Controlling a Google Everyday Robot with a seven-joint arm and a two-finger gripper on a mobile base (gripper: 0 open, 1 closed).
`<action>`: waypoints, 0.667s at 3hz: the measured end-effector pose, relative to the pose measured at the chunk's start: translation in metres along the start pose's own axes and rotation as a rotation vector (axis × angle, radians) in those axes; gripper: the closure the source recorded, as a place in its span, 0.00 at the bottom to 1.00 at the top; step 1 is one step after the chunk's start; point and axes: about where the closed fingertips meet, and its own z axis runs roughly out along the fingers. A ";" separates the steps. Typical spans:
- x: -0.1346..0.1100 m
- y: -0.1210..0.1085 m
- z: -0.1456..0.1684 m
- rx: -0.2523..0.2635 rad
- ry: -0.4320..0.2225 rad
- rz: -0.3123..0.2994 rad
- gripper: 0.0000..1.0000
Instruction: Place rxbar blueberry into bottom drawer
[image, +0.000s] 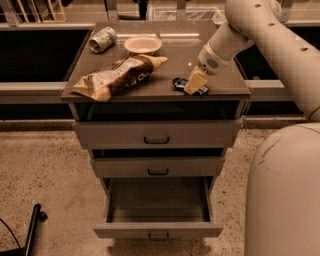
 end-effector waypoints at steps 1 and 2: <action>-0.004 0.004 -0.003 -0.002 -0.017 -0.031 1.00; -0.022 0.015 -0.033 0.026 -0.127 -0.108 1.00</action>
Offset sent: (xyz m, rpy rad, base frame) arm -0.0439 0.0172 0.1228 0.2440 -0.3452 0.1987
